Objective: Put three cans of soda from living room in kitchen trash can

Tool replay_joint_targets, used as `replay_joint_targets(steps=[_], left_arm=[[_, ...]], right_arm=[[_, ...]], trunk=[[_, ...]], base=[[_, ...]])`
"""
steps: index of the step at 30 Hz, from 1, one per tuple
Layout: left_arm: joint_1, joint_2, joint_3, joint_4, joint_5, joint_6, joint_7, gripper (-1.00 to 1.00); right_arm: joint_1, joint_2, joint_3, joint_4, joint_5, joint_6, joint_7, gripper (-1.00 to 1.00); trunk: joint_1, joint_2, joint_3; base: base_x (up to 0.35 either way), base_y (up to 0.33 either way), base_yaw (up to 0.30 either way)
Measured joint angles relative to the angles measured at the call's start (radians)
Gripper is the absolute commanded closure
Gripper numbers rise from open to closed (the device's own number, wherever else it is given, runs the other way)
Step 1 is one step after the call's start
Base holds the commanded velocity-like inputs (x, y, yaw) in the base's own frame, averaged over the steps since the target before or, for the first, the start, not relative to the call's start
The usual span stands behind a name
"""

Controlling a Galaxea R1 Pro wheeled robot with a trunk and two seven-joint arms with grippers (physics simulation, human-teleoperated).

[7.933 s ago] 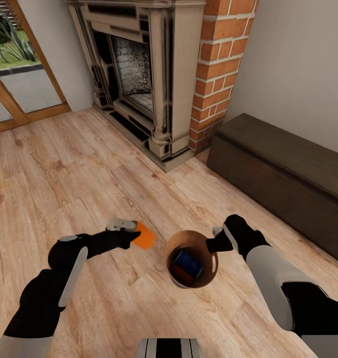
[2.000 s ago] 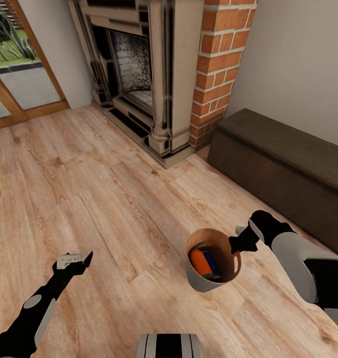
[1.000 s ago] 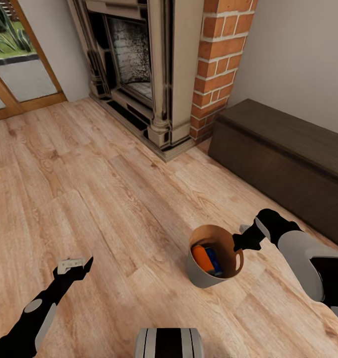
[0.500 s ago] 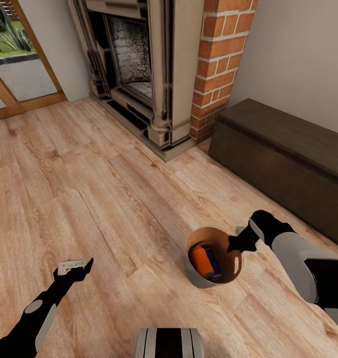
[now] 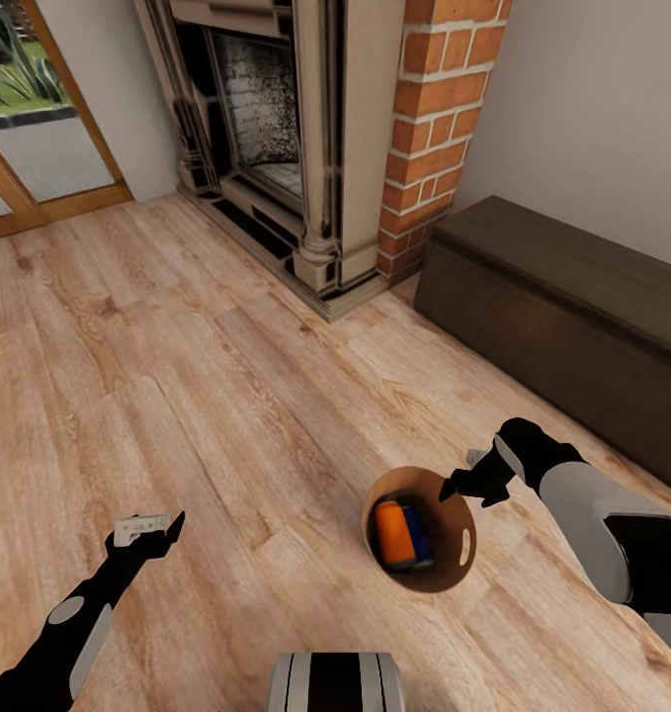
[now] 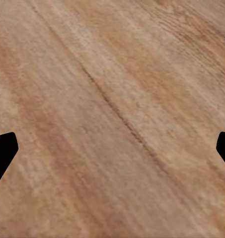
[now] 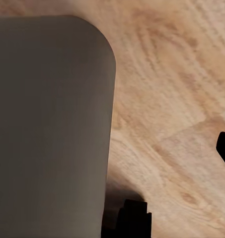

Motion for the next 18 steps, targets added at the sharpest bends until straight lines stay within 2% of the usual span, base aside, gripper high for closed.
replay_joint_targets(steps=[18], left_arm=[[0.0,0.0,0.0,0.0,0.0,0.0,0.0,-1.0]], right_arm=[[0.0,0.0,0.001,-0.002,0.002,0.0,-0.001,-1.0]], trunk=[[0.0,0.0,0.0]], base=[[0.0,0.0,0.0]])
